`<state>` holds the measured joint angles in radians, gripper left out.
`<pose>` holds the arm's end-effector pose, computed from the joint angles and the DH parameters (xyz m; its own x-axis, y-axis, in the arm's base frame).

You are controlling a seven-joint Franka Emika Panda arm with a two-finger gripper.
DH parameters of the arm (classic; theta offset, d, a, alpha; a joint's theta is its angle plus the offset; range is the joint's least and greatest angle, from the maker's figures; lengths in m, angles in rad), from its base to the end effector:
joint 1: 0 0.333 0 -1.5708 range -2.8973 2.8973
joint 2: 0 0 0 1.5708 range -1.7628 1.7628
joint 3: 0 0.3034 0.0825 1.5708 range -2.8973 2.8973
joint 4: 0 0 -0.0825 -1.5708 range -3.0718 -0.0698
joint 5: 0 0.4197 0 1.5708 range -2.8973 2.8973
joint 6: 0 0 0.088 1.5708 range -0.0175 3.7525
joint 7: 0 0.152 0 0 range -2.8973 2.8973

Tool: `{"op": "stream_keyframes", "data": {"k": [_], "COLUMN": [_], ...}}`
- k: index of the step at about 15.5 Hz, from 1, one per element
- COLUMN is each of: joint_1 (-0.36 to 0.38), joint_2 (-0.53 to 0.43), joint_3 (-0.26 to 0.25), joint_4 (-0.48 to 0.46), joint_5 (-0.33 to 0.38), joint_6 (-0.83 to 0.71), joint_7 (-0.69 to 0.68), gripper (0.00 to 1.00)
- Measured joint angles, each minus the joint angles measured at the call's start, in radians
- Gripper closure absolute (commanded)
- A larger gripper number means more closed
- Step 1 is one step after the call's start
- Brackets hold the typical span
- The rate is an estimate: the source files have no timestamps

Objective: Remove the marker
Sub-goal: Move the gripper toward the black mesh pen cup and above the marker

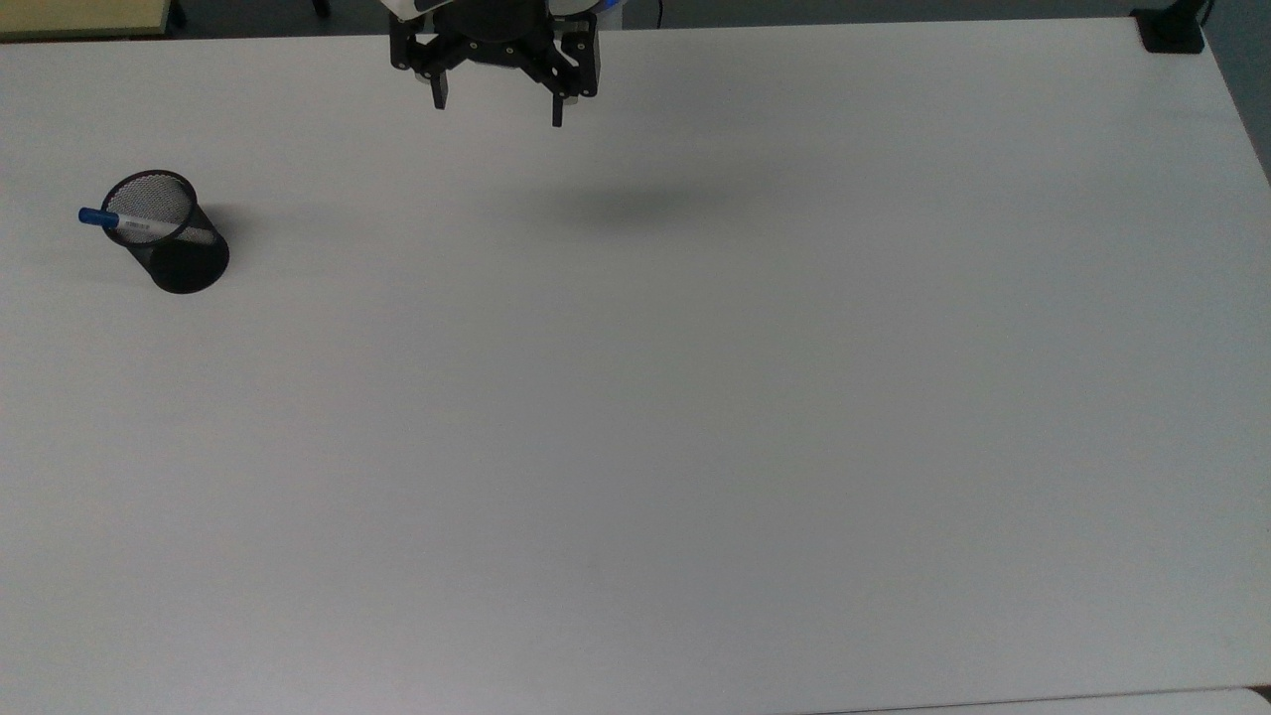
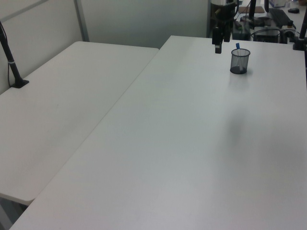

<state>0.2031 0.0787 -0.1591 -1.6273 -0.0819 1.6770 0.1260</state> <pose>0.6164 0.0179 0.5009 0.9972 -0.0726 -0.0165 -0.0707 -0.9928 0.0963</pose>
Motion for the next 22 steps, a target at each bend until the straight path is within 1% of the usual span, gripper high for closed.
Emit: {"op": "stream_keyframes", "data": {"k": [10, 16, 18, 22], "joint_1": [0.0, -0.006, -0.024, -0.103], "joint_2": [0.003, 0.005, 0.006, 0.007], "joint_3": [0.0, -0.002, -0.003, -0.008], "joint_4": [0.0, -0.003, -0.003, -0.004], "joint_5": [0.0, 0.0, 0.0, 0.0], "joint_6": [0.0, 0.043, 0.05, 0.064], "joint_7": [0.0, 0.0, -0.015, -0.083], "gripper": [0.0, 0.0, 0.0, 0.0]}}
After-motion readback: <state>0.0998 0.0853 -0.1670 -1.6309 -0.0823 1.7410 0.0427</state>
